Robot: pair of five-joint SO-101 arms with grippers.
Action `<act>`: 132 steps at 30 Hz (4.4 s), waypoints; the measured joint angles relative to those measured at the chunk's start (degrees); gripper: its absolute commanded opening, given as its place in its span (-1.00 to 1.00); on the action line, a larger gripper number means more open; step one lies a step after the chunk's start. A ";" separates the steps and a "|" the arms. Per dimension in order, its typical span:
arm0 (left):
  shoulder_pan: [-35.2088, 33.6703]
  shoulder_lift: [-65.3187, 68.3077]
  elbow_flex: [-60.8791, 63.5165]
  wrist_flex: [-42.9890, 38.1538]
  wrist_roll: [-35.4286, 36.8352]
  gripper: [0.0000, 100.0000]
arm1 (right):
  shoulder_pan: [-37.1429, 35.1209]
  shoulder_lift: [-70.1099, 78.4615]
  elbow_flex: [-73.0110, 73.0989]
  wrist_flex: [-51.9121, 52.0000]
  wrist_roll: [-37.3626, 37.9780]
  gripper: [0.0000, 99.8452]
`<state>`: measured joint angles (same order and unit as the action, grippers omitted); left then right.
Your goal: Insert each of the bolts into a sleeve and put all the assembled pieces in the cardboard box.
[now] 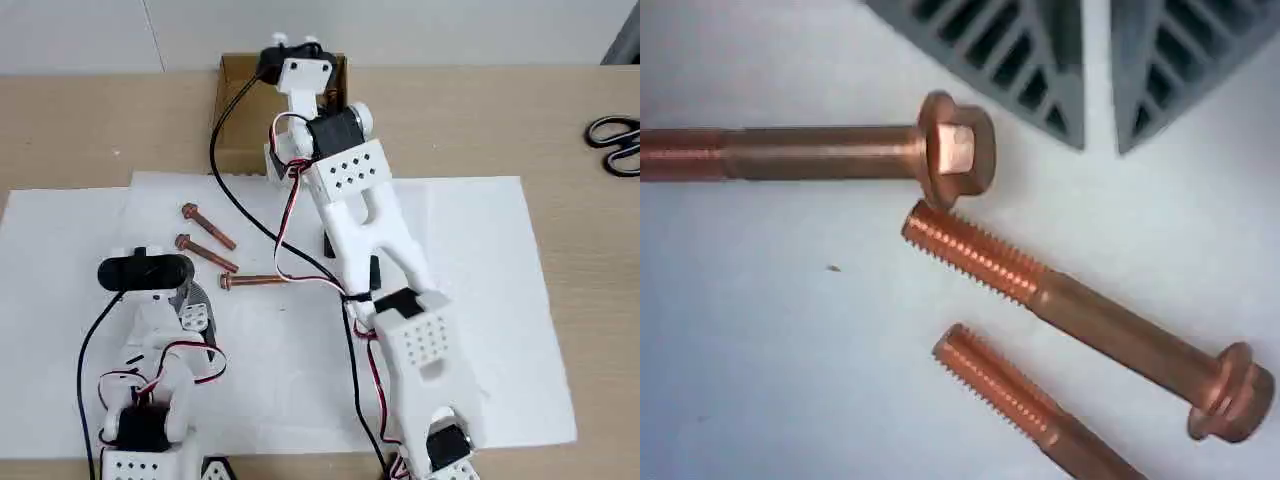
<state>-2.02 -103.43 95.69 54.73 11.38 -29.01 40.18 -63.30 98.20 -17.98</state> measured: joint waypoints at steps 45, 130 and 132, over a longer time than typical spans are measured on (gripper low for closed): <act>0.00 0.00 0.00 0.00 0.00 -0.99 | 5.63 5.19 16.79 -2.90 2.90 -0.69; -3.08 76.40 -82.90 19.16 22.07 -0.99 | 20.04 -108.75 103.91 -2.64 -6.51 -1.00; -3.52 80.97 -83.34 16.44 24.62 -0.99 | 22.15 -111.12 104.26 -2.64 -6.59 -1.00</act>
<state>-5.54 -22.46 12.35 71.16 36.00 -6.86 -70.95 40.97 95.56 -24.57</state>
